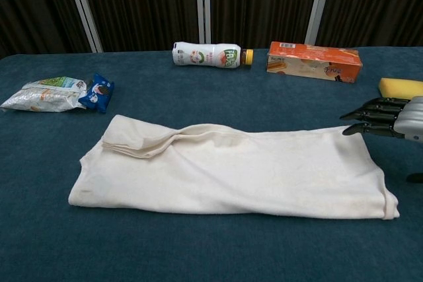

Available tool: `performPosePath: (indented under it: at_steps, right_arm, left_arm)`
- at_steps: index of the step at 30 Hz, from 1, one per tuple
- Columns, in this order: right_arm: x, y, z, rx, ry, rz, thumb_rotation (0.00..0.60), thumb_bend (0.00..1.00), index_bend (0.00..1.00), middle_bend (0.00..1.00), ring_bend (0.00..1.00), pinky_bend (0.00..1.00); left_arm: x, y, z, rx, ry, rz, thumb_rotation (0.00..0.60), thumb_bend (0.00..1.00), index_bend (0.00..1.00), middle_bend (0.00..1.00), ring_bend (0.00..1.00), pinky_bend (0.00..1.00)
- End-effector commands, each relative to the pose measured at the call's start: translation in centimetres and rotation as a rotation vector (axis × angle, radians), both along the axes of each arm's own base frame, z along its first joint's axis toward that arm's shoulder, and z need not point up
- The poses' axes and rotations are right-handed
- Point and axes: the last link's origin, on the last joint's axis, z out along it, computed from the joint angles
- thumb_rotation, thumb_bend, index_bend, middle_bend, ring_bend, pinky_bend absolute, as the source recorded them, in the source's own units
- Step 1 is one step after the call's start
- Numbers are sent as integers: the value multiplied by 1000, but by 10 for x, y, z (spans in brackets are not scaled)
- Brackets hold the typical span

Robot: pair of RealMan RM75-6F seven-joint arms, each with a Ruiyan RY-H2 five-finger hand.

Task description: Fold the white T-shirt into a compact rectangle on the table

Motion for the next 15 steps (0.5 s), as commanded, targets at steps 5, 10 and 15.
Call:
performPosePath:
  at_steps: [5, 10, 15]
  right_arm:
    - [6, -6, -15, 29, -23, 7, 600, 63, 146, 7, 0, 0]
    - [14, -8, -24, 48, -39, 24, 600, 64, 157, 18, 0, 0]
    - [21, -10, -31, 57, -52, 39, 600, 62, 166, 28, 0, 0]
  left_arm:
    - [0, 1, -2, -6, 5, 3, 600, 125, 0, 0, 0, 0]
    - [-1, 1, -3, -17, 13, 15, 600, 126, 0, 0, 0, 0]
    - [-2, 3, -4, -22, 13, 16, 600, 126, 0, 0, 0, 0]
